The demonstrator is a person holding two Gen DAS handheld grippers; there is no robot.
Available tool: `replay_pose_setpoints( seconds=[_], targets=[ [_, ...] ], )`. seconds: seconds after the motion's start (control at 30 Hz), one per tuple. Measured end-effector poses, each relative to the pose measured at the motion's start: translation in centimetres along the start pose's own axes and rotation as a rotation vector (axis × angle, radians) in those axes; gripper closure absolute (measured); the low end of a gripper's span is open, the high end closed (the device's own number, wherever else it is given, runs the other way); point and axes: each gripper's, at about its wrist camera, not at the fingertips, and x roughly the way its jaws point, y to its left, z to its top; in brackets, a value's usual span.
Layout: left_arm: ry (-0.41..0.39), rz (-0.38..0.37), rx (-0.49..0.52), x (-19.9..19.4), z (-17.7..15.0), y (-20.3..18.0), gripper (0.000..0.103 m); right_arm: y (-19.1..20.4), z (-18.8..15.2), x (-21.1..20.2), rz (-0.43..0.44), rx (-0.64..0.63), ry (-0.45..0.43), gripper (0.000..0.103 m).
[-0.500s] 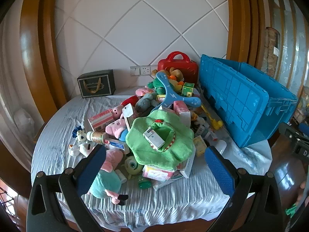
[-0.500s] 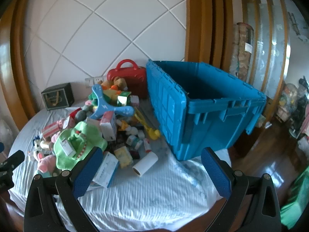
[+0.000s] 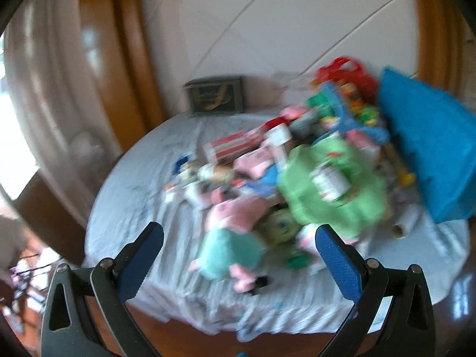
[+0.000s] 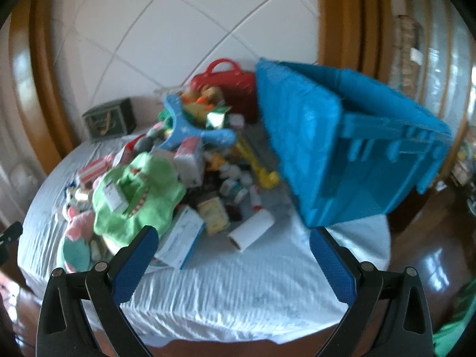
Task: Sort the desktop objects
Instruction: 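Move both tools toward the pile of toys and boxes, then grasp the pink pig plush with the left tool while the right tool grasps a white medicine box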
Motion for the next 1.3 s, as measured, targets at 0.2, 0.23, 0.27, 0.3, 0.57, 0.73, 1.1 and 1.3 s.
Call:
replay_pose_setpoints(
  seconds=[0.2, 0.23, 0.27, 0.3, 0.57, 0.73, 1.1, 1.3],
  targets=[
    [0.118, 0.03, -0.037, 3.9, -2.8, 3.3, 0.0, 3.5, -0.9, 4.0, 0.066, -0.062, 0.079, 0.0],
    [0.13, 0.025, -0.04, 4.5, -2.9, 3.6, 0.0, 4.2, -1.0, 4.7, 0.075, -0.075, 0.093, 0.0],
    [0.139, 0.019, -0.039, 5.1, -3.1, 3.8, 0.0, 4.9, -1.1, 5.2, 0.076, -0.09, 0.106, 0.0],
    [0.146, 0.011, -0.035, 5.7, -3.1, 3.9, 0.0, 5.6, -1.2, 5.8, 0.072, -0.105, 0.119, 0.0],
    [0.254, -0.072, 0.0, 12.2, -2.2, 4.9, 0.0, 9.0, -1.5, 9.8, 0.049, -0.075, 0.226, 0.0],
    [0.273, -0.109, 0.06, 15.2, -0.5, 5.5, 0.0, 11.3, -0.5, 10.8, 0.009, -0.053, 0.229, 0.0],
    [0.389, -0.167, 0.089, 22.1, 1.5, 3.6, 0.019, 16.1, 1.4, 14.2, 0.09, -0.122, 0.234, 0.007],
    [0.494, -0.079, 0.082, 24.8, 2.0, 1.5, 0.019, 17.4, 2.3, 17.6, 0.201, -0.199, 0.27, 0.018]
  ],
)
